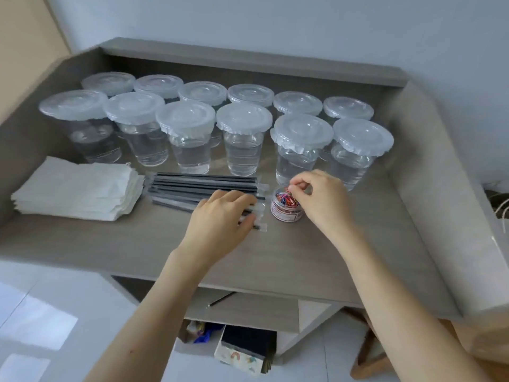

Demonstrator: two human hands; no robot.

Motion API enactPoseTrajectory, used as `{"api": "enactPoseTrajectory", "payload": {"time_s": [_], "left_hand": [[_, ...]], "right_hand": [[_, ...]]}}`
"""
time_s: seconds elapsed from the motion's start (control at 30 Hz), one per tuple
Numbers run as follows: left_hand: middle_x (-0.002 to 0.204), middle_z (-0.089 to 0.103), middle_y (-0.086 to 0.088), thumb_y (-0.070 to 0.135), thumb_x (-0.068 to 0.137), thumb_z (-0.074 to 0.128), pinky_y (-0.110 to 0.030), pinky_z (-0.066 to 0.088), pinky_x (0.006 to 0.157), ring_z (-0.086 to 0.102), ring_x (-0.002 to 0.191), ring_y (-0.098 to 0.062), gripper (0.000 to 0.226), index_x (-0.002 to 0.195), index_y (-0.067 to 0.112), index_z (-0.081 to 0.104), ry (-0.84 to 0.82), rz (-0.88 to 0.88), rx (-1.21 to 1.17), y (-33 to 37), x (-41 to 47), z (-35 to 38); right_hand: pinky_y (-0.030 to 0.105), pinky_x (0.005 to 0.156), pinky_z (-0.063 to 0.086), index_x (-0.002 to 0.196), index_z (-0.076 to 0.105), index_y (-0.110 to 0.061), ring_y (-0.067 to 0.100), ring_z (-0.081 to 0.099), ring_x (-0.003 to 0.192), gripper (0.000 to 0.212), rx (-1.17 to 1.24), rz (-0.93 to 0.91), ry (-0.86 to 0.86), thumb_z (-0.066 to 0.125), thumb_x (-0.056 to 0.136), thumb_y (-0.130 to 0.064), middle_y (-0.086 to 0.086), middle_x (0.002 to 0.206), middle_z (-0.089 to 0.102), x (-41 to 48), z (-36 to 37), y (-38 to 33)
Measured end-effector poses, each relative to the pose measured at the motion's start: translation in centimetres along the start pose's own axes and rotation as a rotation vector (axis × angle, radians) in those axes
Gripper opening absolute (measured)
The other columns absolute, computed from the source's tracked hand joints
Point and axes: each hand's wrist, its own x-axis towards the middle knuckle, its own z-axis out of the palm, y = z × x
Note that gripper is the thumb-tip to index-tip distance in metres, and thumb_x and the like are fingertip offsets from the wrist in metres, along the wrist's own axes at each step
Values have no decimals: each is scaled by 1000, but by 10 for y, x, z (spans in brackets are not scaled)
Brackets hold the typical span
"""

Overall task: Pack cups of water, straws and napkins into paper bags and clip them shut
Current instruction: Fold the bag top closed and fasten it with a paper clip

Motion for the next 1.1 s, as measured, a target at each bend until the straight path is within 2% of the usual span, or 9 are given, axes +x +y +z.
{"api": "enactPoseTrajectory", "payload": {"time_s": [0.17,0.4,0.47,0.53,0.67,0.8,0.9,0.97,1.1], "left_hand": [[100,68,4,33,79,50,-38,48,73,61,95,-30,34,105,19,67,-12,43,-36,-7,9,4],[101,68,6,38,82,43,-32,45,69,60,94,-27,37,105,21,68,25,55,-55,-2,15,8],[105,67,7,39,86,43,-31,44,72,58,100,-25,36,108,22,66,15,56,-61,1,18,8],[110,65,8,31,89,54,-30,40,72,55,105,-23,27,112,23,64,16,26,-84,2,20,7],[103,67,7,27,86,60,-27,35,67,58,96,-27,22,106,21,67,120,22,-114,0,18,6],[102,68,6,33,84,53,-27,37,66,59,94,-27,27,103,20,68,111,48,-116,3,16,10],[102,67,10,38,82,47,-26,39,64,60,93,-24,33,103,23,68,101,63,-129,5,14,8],[103,66,12,44,81,43,-28,44,66,59,95,-20,38,105,26,66,68,34,-195,6,11,8],[99,66,13,52,76,37,-39,53,68,62,86,-16,46,104,30,66,28,52,-354,14,2,6]], "right_hand": [[27,75,38,107,66,-21,13,54,88,25,-76,50,-201,67,83,-30,-5,92,62,5,-8,-5],[29,79,43,99,68,-21,12,55,89,18,-79,-6,-272,66,84,-31,-5,92,63,6,-8,-1],[30,76,44,93,69,-22,11,55,85,14,-87,-22,-243,65,84,-32,-5,87,62,7,-4,0],[28,71,42,85,70,-23,11,55,82,8,-53,-19,-192,66,83,-30,-6,82,64,6,0,1],[29,70,42,80,73,-27,7,53,72,7,57,-24,-72,67,82,-26,-7,79,70,4,2,7],[20,71,31,84,76,-20,-9,49,65,9,173,-40,15,69,81,-18,-12,74,66,0,0,13],[6,72,32,82,76,-16,-8,49,70,6,202,-73,102,70,80,-15,-19,77,64,-2,-2,10],[6,66,33,80,74,-17,-7,50,70,6,265,-76,128,69,81,-13,-27,73,59,-9,-7,7],[12,59,37,75,65,-30,0,51,63,21,484,22,152,64,85,-11,-21,67,61,-36,-15,5]]}}
